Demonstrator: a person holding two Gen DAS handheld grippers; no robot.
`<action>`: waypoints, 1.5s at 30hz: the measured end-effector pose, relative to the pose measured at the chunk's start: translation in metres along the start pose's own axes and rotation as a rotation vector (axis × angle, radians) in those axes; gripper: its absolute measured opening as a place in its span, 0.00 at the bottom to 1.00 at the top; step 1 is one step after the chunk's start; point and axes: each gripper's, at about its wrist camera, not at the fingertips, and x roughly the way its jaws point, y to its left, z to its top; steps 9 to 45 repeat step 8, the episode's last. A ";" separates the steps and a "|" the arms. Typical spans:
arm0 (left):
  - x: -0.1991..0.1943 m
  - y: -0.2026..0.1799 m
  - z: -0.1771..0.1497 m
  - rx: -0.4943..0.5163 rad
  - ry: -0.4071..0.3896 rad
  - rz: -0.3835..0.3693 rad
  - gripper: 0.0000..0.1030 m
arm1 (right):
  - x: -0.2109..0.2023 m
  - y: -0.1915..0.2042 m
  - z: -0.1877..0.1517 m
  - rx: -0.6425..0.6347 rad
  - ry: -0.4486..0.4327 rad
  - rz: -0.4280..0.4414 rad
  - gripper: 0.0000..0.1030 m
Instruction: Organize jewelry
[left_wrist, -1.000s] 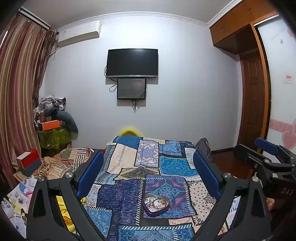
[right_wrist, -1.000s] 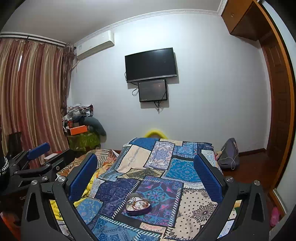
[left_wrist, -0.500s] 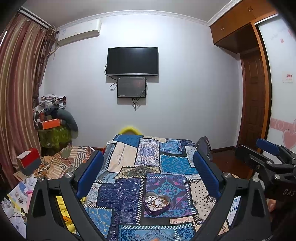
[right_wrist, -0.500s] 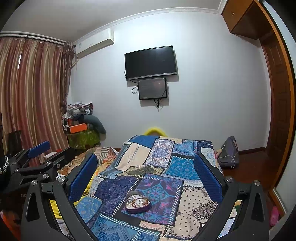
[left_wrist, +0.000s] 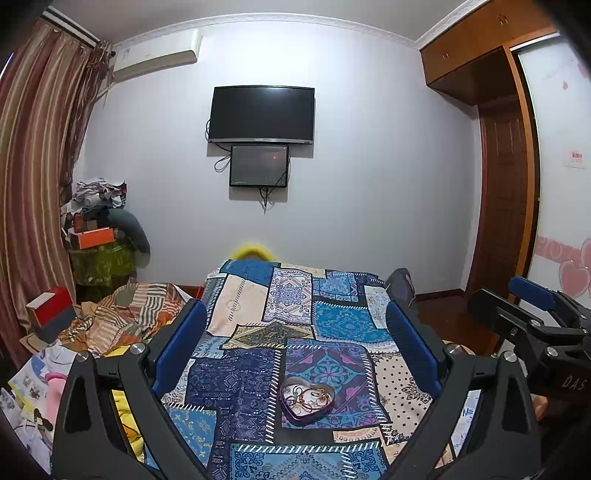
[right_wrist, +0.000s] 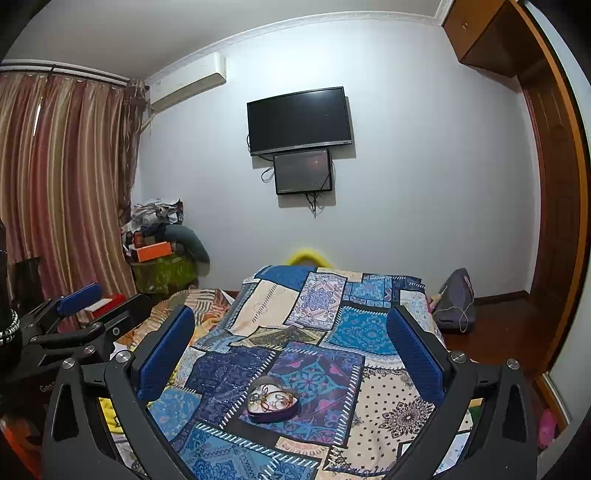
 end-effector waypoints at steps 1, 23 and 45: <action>0.001 0.000 0.000 -0.001 0.003 -0.004 0.95 | 0.000 0.000 0.000 0.000 0.001 0.000 1.00; 0.004 0.004 -0.003 -0.013 0.017 -0.019 0.95 | 0.001 0.000 0.000 0.000 0.003 0.001 1.00; 0.004 0.004 -0.003 -0.013 0.017 -0.019 0.95 | 0.001 0.000 0.000 0.000 0.003 0.001 1.00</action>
